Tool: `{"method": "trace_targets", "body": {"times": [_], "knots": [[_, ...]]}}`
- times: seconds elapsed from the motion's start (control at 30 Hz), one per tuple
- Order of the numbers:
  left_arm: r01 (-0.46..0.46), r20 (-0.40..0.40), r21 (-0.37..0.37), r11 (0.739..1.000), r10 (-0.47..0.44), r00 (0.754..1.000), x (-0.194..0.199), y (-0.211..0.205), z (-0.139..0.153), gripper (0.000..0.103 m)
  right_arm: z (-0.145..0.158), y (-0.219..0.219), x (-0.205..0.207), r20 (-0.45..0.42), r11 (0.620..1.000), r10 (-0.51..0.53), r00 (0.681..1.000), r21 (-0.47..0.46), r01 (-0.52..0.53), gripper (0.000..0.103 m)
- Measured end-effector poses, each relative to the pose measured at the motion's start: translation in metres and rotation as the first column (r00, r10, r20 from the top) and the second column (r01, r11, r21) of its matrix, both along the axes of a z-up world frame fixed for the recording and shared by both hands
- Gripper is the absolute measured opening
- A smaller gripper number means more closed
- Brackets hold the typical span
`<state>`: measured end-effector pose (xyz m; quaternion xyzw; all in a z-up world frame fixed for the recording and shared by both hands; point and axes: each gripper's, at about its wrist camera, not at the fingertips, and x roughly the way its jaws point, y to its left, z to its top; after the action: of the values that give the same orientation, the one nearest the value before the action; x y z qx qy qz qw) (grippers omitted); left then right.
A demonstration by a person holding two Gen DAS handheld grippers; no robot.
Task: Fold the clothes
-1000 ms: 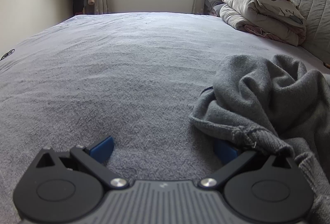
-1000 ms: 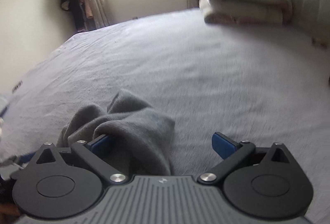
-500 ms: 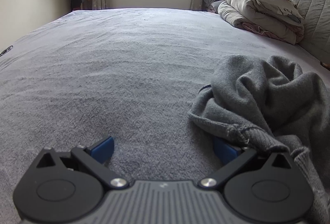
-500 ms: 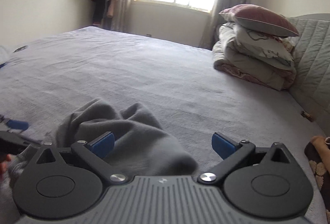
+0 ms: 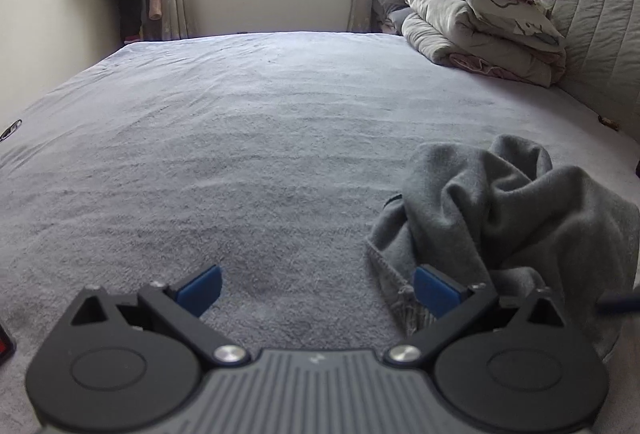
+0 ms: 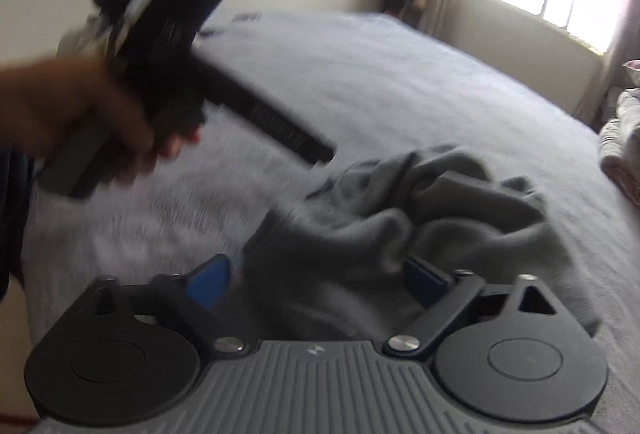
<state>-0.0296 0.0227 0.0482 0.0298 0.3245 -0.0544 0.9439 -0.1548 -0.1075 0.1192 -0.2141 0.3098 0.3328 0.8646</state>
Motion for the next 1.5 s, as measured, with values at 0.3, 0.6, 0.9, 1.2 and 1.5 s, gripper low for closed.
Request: {"method": "trace_targets", "body": {"times": [0.3, 0.6, 0.9, 1.2, 1.5], "knots": [[0.143, -0.052, 0.11, 0.984, -0.138, 0.989, -0.001, -0.013, -0.012, 0.103, 0.042, -0.069, 0.028, 0.101, 0.932, -0.341, 0.934, 0.162, 0.323, 0.014], [0.271, -0.032, 0.221, 0.937, -0.271, 0.962, 0.004, -0.031, -0.02, 0.103, 0.065, -0.149, 0.043, 0.068, 0.753, -0.625, 0.778, 0.316, 0.577, 0.019], [0.499, -0.034, 0.247, 0.831, -0.507, 0.861, 0.006, -0.031, -0.017, 0.103, 0.053, -0.086, 0.019, -0.097, 0.92, -0.144, 0.985, 0.353, 0.169, 0.075], [0.5, -0.075, 0.151, 0.853, -0.494, 0.866, 0.019, -0.026, -0.017, 0.085, 0.026, -0.051, 0.026, -0.076, 0.969, -0.202, 0.976, 0.128, 0.211, 0.002], [0.483, -0.115, 0.05, 0.874, -0.476, 0.872, 0.022, -0.012, -0.017, 0.063, 0.048, -0.071, 0.009, -0.077, 0.962, -0.047, 0.996, 0.265, 0.066, 0.06]]}}
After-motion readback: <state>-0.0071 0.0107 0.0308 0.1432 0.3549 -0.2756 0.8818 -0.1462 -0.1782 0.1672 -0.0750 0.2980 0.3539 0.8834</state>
